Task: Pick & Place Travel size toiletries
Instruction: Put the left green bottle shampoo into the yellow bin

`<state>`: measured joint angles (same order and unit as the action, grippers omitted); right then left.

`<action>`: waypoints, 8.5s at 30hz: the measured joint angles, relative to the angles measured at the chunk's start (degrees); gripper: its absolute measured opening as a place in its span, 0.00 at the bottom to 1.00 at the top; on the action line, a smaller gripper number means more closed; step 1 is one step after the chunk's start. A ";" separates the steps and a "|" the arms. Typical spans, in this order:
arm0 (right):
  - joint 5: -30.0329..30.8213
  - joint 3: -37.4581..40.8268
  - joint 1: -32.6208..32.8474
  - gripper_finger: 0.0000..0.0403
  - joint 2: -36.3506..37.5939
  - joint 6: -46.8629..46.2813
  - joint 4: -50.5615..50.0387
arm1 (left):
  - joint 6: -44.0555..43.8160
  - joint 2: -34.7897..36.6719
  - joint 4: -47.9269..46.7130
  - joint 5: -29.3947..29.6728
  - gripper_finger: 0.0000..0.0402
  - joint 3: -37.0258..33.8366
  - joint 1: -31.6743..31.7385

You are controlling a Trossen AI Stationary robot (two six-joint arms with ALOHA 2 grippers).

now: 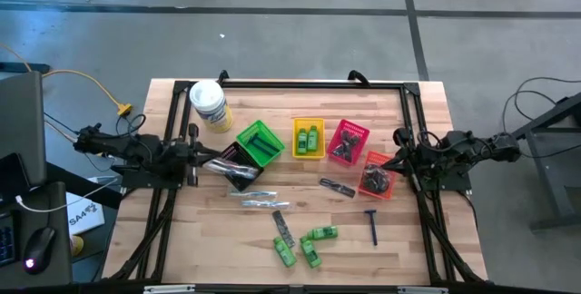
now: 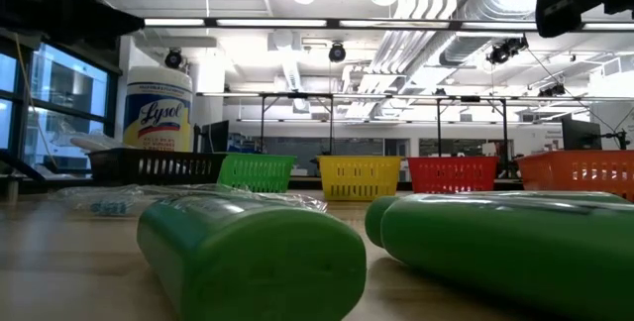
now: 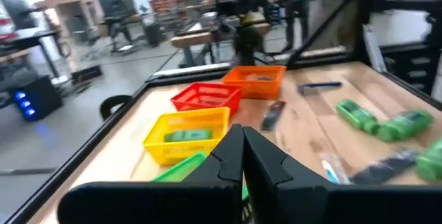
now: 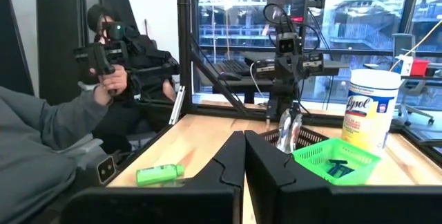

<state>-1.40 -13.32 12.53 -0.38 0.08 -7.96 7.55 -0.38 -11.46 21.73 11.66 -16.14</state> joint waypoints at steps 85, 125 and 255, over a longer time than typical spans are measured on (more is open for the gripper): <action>4.28 -0.09 0.00 0.01 -0.02 -0.09 -3.96 | -3.36 -0.12 -4.95 0.14 0.00 -0.04 0.00; 4.45 -0.05 -0.01 0.01 -0.02 -0.26 -5.29 | -3.41 -0.12 -4.97 0.18 0.00 -0.04 0.00; 7.27 -0.04 0.00 0.01 -0.94 -0.25 -3.83 | -12.52 -16.84 13.73 0.87 0.00 1.73 -6.75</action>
<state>5.87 -13.37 12.53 -1.32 -0.16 -11.79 -4.97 -17.22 2.27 22.60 13.39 -22.90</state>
